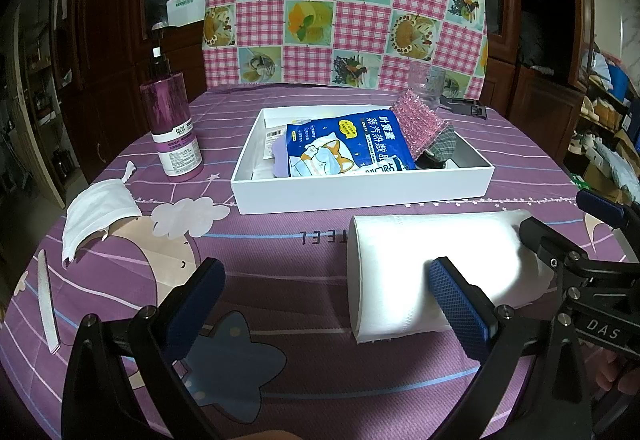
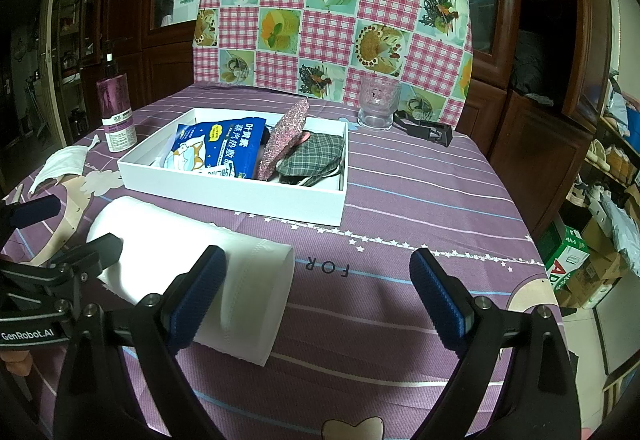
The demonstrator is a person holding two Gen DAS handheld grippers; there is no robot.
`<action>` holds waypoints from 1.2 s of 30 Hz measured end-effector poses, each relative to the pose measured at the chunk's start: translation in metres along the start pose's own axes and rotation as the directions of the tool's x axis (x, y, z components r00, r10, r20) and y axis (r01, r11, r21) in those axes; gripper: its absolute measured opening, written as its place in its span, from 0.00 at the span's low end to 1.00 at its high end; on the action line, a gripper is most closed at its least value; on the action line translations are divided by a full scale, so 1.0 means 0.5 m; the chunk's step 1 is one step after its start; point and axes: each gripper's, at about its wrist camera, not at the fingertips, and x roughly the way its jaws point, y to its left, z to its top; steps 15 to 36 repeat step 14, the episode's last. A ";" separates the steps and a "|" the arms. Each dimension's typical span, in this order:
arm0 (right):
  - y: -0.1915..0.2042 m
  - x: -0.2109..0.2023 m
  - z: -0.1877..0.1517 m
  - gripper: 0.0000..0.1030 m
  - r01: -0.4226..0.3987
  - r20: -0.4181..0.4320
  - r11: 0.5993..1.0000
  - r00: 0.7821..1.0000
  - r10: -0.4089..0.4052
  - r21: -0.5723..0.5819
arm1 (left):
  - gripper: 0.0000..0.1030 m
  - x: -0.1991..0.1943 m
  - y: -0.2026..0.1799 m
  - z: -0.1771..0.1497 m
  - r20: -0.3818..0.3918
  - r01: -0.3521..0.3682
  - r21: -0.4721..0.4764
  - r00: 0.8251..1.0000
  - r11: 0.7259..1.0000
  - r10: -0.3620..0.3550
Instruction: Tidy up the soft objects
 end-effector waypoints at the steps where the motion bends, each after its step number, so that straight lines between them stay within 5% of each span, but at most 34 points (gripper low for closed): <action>1: 0.000 0.000 0.000 0.90 0.000 0.000 1.000 1.000 0.000 0.000 | 1.00 0.000 0.000 0.000 0.000 0.000 0.000 1.000 1.000 0.000; 36: -0.001 -0.001 0.000 0.90 0.000 0.001 1.000 1.000 0.000 -0.001 | 1.00 0.002 0.014 0.000 -0.005 0.023 -0.034 1.000 0.999 -0.024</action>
